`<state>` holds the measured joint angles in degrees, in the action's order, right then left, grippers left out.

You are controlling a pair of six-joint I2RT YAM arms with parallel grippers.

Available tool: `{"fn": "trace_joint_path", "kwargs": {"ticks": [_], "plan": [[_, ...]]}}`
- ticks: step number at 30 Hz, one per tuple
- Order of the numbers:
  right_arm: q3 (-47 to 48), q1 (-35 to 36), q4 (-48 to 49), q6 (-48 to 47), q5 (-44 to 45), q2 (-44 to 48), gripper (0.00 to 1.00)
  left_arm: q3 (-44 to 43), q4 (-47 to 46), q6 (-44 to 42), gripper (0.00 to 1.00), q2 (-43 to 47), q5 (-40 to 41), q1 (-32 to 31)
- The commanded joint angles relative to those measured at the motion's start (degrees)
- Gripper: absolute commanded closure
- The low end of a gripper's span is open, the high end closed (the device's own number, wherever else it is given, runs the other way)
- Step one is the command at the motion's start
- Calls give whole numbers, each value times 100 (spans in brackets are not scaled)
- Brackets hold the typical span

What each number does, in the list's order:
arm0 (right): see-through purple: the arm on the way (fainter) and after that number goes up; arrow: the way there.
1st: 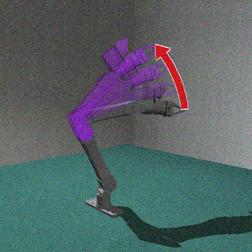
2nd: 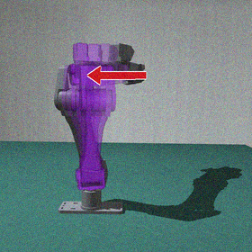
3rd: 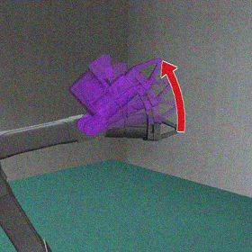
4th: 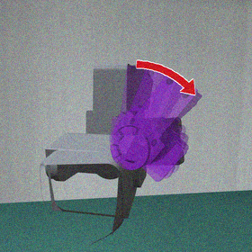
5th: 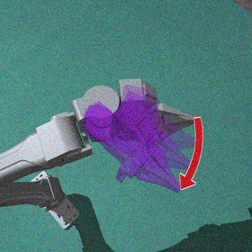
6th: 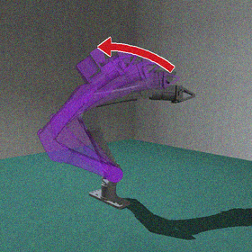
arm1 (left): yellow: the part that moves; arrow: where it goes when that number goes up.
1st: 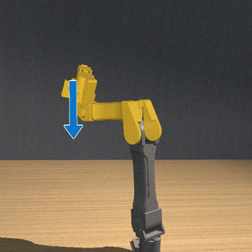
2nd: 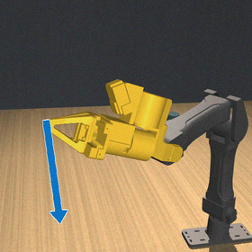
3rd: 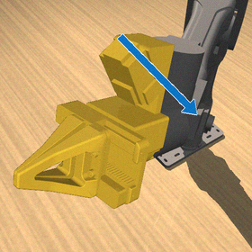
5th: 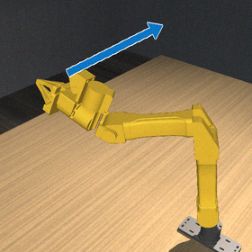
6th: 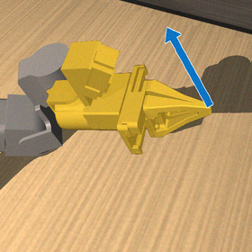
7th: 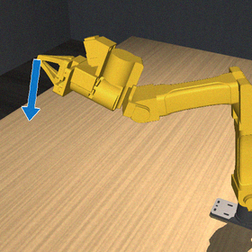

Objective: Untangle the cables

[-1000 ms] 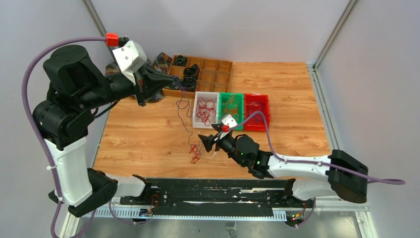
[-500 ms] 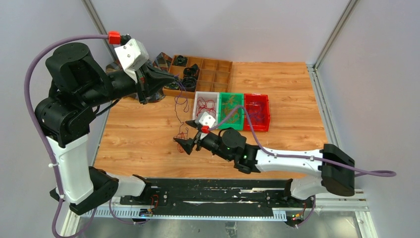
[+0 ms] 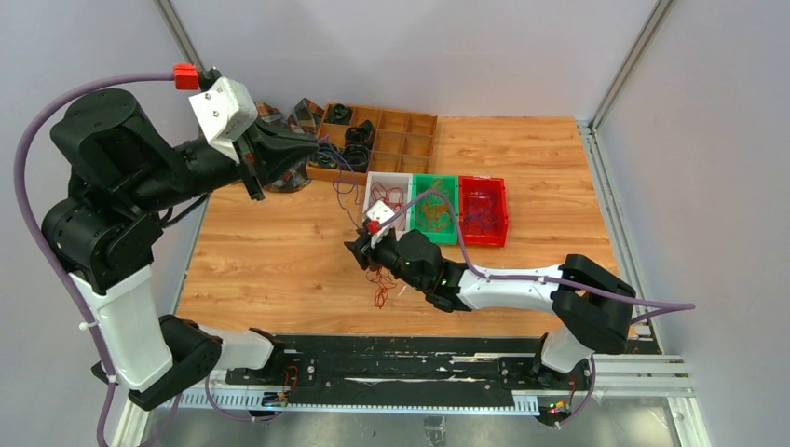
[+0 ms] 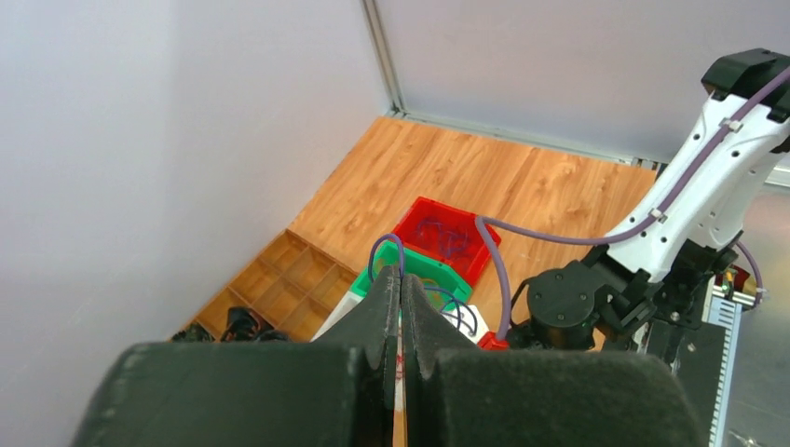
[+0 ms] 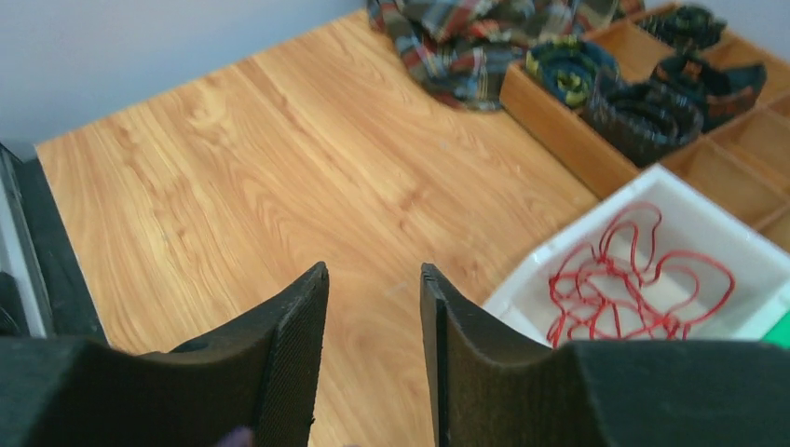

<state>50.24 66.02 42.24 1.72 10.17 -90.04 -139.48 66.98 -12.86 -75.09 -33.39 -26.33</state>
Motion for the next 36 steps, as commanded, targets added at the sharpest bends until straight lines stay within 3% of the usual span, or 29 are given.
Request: {"fn": "trace_joint_path", "kwargs": {"ticks": [1,6,14,22,29,36], "plan": [[-513,-46,330,239,169,-127,62,-332,-87,13,100,-6,81,31],[-1452,-46,700,629,352,-286,66,-858,-172,-213,100,-90,518,31],[-2562,-37,1405,1174,663,-274,62,-610,-1273,-831,100,225,1951,31],[-2807,-36,1358,1257,652,-58,60,-502,-2219,-1182,100,324,2600,31],[-3095,-33,1378,1417,654,-43,51,262,-4289,-1312,100,661,4085,31],[-3229,-35,1088,1350,837,301,47,82,-4912,-1488,100,566,4413,31]]}}
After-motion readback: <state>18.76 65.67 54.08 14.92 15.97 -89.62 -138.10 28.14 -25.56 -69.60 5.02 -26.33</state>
